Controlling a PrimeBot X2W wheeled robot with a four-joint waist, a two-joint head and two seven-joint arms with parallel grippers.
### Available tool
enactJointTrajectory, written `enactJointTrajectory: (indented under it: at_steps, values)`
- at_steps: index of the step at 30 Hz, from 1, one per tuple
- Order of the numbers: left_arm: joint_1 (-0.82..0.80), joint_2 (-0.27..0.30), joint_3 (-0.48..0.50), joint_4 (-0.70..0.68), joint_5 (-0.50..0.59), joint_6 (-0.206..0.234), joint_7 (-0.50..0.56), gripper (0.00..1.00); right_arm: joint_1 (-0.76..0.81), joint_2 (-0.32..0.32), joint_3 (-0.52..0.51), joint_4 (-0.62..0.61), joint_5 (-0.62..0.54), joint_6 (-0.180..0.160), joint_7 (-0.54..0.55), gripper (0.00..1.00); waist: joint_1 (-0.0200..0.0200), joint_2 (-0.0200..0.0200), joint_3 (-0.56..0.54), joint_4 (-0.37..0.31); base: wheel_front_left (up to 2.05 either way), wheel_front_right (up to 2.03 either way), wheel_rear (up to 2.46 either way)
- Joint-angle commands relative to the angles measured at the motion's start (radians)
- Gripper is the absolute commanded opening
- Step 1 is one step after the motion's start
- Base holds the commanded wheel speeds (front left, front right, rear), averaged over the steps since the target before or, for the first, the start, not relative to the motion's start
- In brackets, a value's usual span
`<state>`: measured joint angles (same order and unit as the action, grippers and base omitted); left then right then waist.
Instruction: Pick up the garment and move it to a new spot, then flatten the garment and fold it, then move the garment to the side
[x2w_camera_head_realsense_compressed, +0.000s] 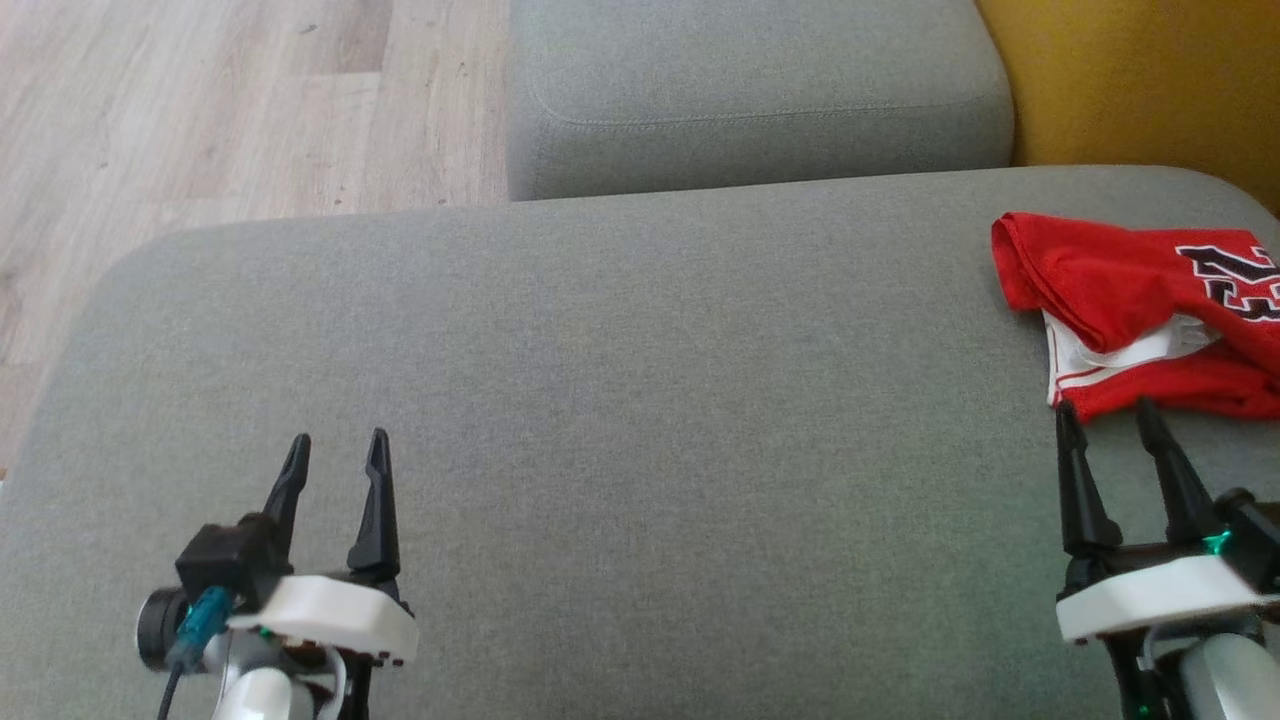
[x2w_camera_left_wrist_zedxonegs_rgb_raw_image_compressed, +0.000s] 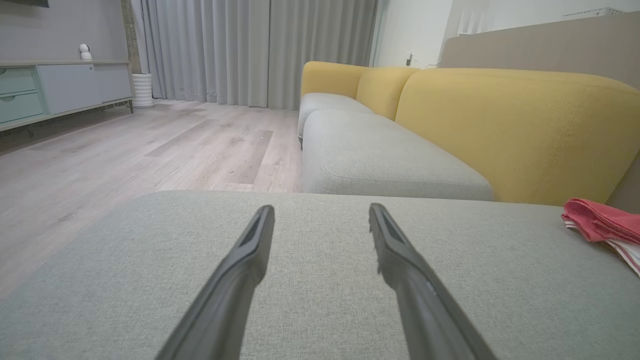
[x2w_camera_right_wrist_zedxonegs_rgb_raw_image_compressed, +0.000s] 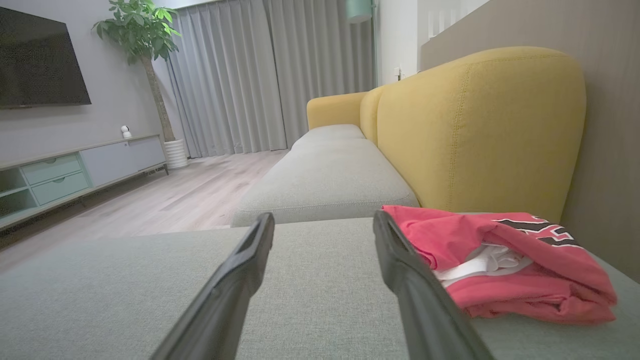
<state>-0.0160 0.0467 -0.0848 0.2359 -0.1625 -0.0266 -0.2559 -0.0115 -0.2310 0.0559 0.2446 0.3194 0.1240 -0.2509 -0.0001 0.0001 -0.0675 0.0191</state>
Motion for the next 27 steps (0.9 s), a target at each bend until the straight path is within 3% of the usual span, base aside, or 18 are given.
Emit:
enactJointTrajectory:
  at_steps: [1,2,27]
  values:
    - [-0.053,0.004,0.030,-0.020,-0.005,0.002,-0.006,1.00,-0.052,-0.015,0.024,-0.024,0.008,0.007,-0.011,1.00,0.0001,-0.0001,-0.001,0.000,0.00,0.00,0.00]
    - [-0.001,0.000,0.000,0.011,-0.004,0.000,0.000,0.00,0.000,0.000,0.004,0.004,0.005,0.000,0.000,0.00,0.0001,-0.0001,-0.001,0.000,0.00,0.00,0.00]
    - [0.000,-0.001,0.034,0.047,-0.250,-0.018,0.064,0.00,-0.003,0.038,-0.022,0.035,0.223,0.001,0.064,0.00,0.0001,-0.0001,0.011,-0.003,0.00,0.00,0.00]
